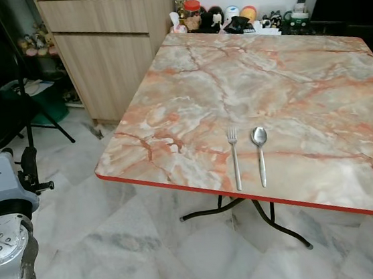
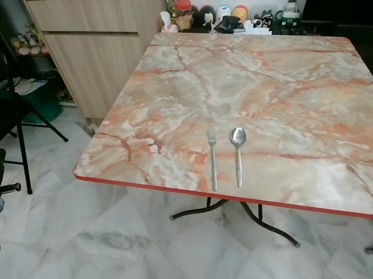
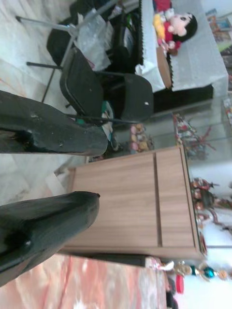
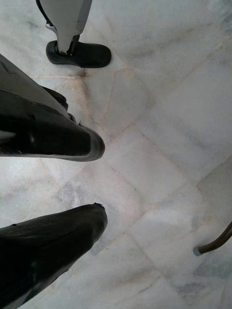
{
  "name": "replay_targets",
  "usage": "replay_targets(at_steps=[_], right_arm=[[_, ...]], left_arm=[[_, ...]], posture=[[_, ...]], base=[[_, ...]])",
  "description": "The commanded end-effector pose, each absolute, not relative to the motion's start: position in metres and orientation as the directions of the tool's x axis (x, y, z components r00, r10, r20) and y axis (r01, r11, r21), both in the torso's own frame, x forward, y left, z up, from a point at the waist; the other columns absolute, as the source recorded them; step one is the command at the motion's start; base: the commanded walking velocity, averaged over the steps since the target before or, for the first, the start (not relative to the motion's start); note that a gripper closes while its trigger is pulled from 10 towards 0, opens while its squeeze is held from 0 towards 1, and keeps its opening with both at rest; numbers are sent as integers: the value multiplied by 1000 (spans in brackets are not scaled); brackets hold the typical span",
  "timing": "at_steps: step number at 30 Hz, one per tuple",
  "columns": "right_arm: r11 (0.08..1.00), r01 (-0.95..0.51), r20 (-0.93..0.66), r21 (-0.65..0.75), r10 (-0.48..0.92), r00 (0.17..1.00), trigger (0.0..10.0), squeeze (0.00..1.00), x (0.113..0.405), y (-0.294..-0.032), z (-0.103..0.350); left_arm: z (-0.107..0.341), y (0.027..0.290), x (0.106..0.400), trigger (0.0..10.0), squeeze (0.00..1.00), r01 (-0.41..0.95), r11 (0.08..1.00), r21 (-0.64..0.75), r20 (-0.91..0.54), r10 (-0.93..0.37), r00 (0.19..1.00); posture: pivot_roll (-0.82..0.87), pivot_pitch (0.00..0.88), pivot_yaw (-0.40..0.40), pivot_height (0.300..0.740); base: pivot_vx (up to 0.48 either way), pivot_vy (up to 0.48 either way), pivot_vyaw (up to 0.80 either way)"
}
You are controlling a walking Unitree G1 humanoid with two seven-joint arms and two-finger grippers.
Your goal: Setting the table
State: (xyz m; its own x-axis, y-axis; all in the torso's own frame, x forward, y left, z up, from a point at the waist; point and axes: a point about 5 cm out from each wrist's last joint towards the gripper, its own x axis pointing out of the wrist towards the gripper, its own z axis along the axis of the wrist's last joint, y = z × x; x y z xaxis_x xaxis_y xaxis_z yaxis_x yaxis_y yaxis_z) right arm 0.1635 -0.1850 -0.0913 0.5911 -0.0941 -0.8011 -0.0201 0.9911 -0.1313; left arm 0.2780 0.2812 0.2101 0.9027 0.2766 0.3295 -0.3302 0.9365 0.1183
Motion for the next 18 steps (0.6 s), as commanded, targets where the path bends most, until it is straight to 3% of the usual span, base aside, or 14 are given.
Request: replay_targets(at_steps=[1, 5, 9, 14, 16, 18], right_arm=[[992, -6, -807, -127, -100, 582, 10000, 0, 158, -185, -93], [992, -5, -804, -127, -100, 587, 10000, 0, 159, -184, -93], [992, -3, -798, -127, -101, 594, 10000, 0, 161, -183, -92], [991, -1, -792, -133, -106, 601, 10000, 0, 163, -182, -91], [991, 3, -792, -134, -108, 601, 10000, 0, 163, -182, -91], [991, 9, -790, -135, -113, 603, 10000, 0, 164, -183, -91]], left_arm=[[206, 281, 276, 10000, 0, -332, 934, 131, 323, 277, 905], [197, 285, 274, 10000, 0, -353, 927, 122, 298, 305, 904], [156, 309, 265, 10000, 0, -488, 858, 159, 163, 465, 870], [92, 330, 251, 10000, 0, -552, 805, 219, -102, 581, 807], [77, 331, 248, 10000, 0, -521, 812, 264, -160, 570, 806], [38, 328, 236, 10000, 0, -457, 856, 243, -350, 517, 781]], posture=[[150, 119, -3, 740], [151, 120, -3, 740], [149, 119, 0, 740], [147, 118, 1, 740], [142, 114, 4, 740], [140, 114, 4, 740]], base=[[0, 0, 0], [0, 0, 0], [0, 0, 0], [0, 0, 0], [0, 0, 0], [0, 0, 0]])
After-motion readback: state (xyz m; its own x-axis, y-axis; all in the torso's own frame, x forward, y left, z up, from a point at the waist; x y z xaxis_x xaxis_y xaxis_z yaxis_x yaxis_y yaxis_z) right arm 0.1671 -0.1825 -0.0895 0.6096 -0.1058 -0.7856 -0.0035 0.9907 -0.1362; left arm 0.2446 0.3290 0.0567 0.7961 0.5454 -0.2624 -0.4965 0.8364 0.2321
